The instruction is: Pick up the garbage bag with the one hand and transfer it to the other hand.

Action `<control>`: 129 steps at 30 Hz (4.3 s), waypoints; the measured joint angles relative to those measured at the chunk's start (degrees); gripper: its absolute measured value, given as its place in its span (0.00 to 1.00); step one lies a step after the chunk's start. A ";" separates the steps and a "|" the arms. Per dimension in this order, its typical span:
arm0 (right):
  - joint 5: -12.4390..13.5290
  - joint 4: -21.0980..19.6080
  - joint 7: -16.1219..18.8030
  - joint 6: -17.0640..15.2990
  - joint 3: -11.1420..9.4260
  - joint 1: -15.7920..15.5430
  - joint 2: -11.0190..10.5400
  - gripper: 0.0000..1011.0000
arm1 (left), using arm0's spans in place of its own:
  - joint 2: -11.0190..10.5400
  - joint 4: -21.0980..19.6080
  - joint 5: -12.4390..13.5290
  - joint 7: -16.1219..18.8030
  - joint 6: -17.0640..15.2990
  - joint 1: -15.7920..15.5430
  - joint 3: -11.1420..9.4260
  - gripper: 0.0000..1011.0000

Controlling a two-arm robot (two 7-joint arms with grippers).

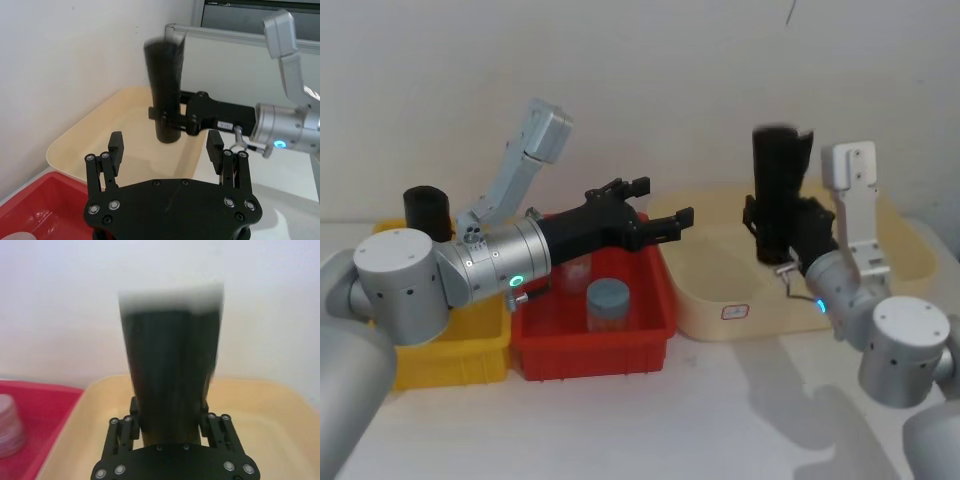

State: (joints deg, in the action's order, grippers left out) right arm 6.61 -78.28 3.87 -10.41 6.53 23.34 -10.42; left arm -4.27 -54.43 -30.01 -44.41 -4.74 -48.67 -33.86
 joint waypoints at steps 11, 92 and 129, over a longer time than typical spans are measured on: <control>-2.25 2.26 -0.77 -1.91 -0.36 3.38 -1.04 0.91 | 0.00 0.00 0.00 0.00 0.00 0.00 0.00 0.99; -1.08 -12.18 15.83 -11.25 16.13 -3.80 -4.04 0.99 | -16.56 -44.10 8.91 38.20 7.73 36.91 18.92 0.99; -1.39 -7.32 16.34 -13.11 16.49 -1.28 -1.99 0.99 | -17.04 -45.66 9.43 39.83 8.68 39.03 20.29 0.99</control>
State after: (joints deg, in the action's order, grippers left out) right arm 5.22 -85.59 20.22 -23.52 23.02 22.06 -12.41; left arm -21.31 -100.09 -20.58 -4.58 3.94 -9.64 -13.58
